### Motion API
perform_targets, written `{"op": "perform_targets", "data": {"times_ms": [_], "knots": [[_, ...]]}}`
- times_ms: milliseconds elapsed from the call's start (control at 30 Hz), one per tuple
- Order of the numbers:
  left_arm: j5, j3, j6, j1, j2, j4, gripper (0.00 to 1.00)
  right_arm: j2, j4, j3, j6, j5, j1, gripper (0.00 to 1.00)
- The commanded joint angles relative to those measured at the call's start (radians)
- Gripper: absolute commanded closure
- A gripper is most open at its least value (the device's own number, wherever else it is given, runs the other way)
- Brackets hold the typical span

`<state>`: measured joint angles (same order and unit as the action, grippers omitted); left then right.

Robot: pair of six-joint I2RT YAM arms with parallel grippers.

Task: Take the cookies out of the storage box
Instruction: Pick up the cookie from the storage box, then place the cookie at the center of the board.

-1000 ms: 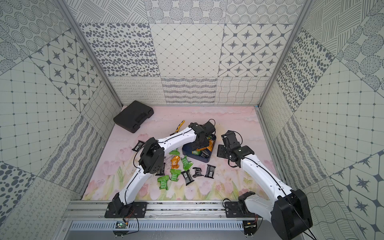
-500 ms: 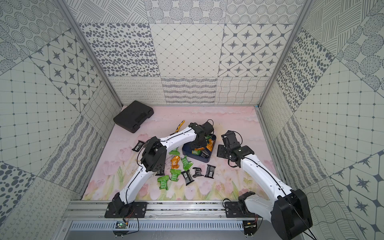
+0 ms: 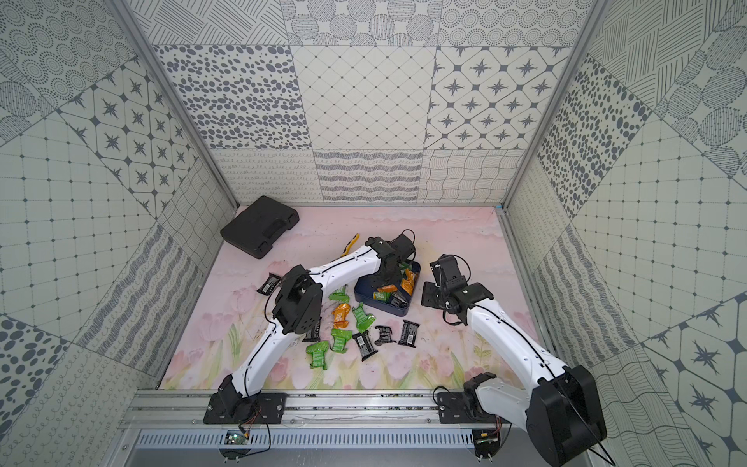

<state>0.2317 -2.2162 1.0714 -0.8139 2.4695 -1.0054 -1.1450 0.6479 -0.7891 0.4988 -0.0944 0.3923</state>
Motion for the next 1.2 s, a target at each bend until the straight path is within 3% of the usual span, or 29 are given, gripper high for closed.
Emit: {"op": "perform_targets", "data": {"times_ms": [0, 267, 500, 800, 1167], "knots": [[0.051, -0.001, -0.060, -0.004, -0.057, 0.004, 0.71, -0.003, -0.014, -0.024, 0.011, 0.005, -0.003, 0.44], [0.090, 0.132, -0.078, -0.011, -0.219, 0.031, 0.72, -0.006, -0.014, -0.032, 0.009, 0.028, -0.003, 0.44], [0.103, 0.451, -0.034, 0.039, -0.463, 0.078, 0.73, -0.021, -0.031, -0.032, 0.015, 0.051, 0.001, 0.45], [0.076, 0.865, 0.071, 0.189, -0.788, 0.123, 0.73, -0.064, -0.055, -0.053, 0.020, 0.066, 0.028, 0.46], [-0.029, 1.242, 0.137, 0.466, -1.054, 0.180, 0.73, -0.140, -0.075, -0.112, 0.024, 0.064, 0.092, 0.46]]}}
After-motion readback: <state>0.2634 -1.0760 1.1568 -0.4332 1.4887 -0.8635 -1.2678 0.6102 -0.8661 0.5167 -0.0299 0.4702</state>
